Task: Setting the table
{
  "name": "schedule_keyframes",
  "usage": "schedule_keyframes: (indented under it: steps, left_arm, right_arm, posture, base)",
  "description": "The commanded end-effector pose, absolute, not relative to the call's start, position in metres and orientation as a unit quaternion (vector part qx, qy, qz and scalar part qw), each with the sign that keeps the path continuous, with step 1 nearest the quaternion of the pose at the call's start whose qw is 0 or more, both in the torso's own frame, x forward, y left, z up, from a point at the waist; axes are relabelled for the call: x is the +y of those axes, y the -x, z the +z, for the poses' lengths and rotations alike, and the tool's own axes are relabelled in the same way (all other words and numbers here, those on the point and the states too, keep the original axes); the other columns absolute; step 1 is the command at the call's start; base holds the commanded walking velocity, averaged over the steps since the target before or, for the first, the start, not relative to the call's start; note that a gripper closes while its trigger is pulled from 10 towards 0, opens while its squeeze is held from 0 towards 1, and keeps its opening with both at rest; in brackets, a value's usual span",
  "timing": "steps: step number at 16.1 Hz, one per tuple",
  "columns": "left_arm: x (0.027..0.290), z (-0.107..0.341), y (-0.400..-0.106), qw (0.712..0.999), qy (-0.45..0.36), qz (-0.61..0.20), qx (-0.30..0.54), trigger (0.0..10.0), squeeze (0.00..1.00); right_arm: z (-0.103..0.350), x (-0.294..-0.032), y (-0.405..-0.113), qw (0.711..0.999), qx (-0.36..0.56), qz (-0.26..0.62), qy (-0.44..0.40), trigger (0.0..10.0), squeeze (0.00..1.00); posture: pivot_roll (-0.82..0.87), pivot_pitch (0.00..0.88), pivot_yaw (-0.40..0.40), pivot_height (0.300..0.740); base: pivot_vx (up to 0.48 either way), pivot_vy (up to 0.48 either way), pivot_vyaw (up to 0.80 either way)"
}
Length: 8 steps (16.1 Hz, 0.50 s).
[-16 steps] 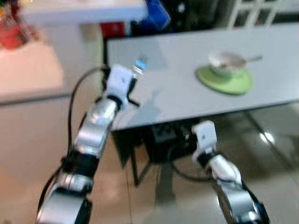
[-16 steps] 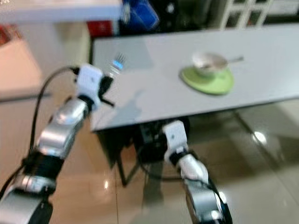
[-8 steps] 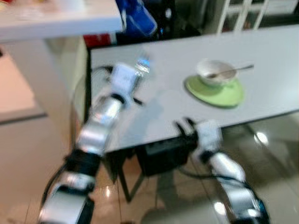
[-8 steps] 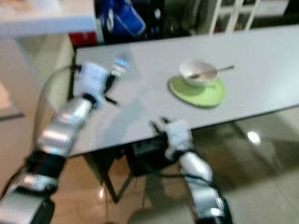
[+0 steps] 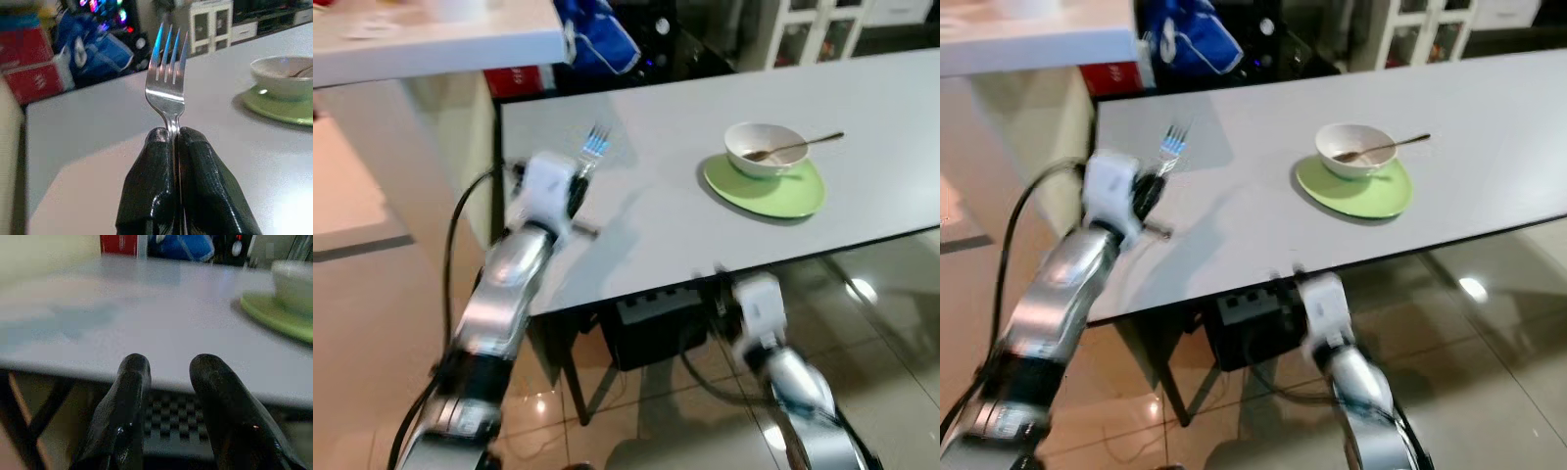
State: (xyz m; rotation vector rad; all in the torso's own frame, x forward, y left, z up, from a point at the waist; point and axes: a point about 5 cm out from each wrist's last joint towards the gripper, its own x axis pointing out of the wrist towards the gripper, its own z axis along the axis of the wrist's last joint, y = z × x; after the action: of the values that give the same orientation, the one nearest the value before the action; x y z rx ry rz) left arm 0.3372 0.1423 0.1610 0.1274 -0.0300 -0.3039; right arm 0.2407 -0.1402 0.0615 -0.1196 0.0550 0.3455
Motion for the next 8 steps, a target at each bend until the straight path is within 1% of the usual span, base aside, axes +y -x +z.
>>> schedule_keyframes:
  steps: [1, 2, 4, 5, 6, 8]
  left_arm:
    - [0.148, 0.177, -0.338, 0.986, -0.052, -0.153, -0.044, 10.0, 0.00]
    - [0.160, 0.176, -0.332, 0.986, -0.040, -0.156, -0.040, 10.0, 0.00]
    - [0.183, 0.159, -0.311, 0.985, -0.039, -0.165, -0.008, 10.0, 0.00]
    - [0.185, 0.157, -0.307, 0.985, -0.039, -0.166, -0.002, 10.0, 0.00]
    - [0.190, 0.137, -0.293, 0.981, -0.056, -0.182, 0.024, 10.0, 0.00]
    - [0.197, 0.104, -0.274, 0.981, -0.035, -0.178, 0.074, 10.0, 0.00]
  right_arm:
    - [0.069, -0.142, -0.246, 0.984, 0.007, 0.167, 0.067, 10.0, 0.00]
    - [0.067, -0.143, -0.248, 0.984, 0.010, 0.166, 0.068, 10.0, 0.00]
    - [0.069, -0.145, -0.255, 0.984, 0.005, 0.163, 0.071, 10.0, 0.00]
    - [0.069, -0.145, -0.256, 0.984, 0.003, 0.162, 0.070, 10.0, 0.00]
    - [0.068, -0.143, -0.259, 0.984, 0.004, 0.163, 0.070, 10.0, 0.00]
    - [0.068, -0.139, -0.263, 0.984, 0.003, 0.167, 0.067, 10.0, 0.00]
  posture:
    - [0.07, 0.000, 0.064, 0.740]
    - [0.07, 0.000, 0.069, 0.740]
    - [0.08, 0.000, 0.072, 0.740]
    - [0.08, 0.000, 0.072, 0.740]
    - [0.09, 0.000, 0.066, 0.740]
    - [0.09, 0.000, 0.063, 0.740]
  base:
    - [0.000, 0.000, 0.00]
    - [0.000, 0.000, 0.00]
    - [0.000, 0.000, 0.00]
    - [0.000, 0.000, 0.00]
    - [0.000, 0.000, 0.00]
    - [0.000, 0.000, 0.00]
